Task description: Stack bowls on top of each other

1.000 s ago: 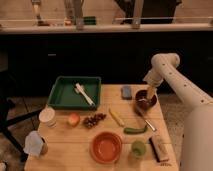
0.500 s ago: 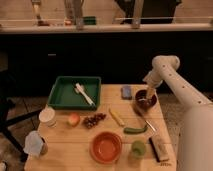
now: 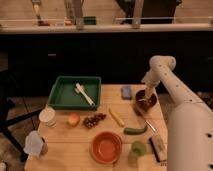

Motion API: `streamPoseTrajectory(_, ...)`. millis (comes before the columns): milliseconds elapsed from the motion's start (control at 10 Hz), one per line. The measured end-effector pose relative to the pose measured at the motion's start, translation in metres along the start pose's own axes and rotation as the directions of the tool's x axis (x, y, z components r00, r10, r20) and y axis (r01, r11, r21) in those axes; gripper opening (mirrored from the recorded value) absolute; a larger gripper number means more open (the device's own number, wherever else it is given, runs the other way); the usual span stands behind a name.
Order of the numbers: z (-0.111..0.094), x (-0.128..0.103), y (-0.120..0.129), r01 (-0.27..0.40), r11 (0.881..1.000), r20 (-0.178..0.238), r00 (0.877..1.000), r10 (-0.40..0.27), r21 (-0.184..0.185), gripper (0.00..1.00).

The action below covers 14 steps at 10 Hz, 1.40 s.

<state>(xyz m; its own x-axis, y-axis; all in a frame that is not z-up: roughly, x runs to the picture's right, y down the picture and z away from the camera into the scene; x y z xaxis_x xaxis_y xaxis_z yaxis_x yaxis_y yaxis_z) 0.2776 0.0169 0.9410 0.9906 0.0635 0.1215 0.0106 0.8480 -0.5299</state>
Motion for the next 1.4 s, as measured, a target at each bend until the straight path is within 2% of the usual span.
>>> streamPoseTrajectory(400,0.012,0.006,0.005,-0.021,0.998,0.018,1.0,0.022,-0.051,0.8)
streamPoseTrajectory(1000,0.019,0.008,0.006,-0.032,0.995,0.041,0.999,0.036,-0.095,0.8)
streamPoseTrajectory(1200,0.022,0.008,0.008,-0.022,0.992,0.048,0.998,0.028,-0.125,0.79)
streamPoseTrajectory(1400,0.021,0.008,0.008,-0.023,0.992,0.055,0.998,0.031,-0.124,0.63)
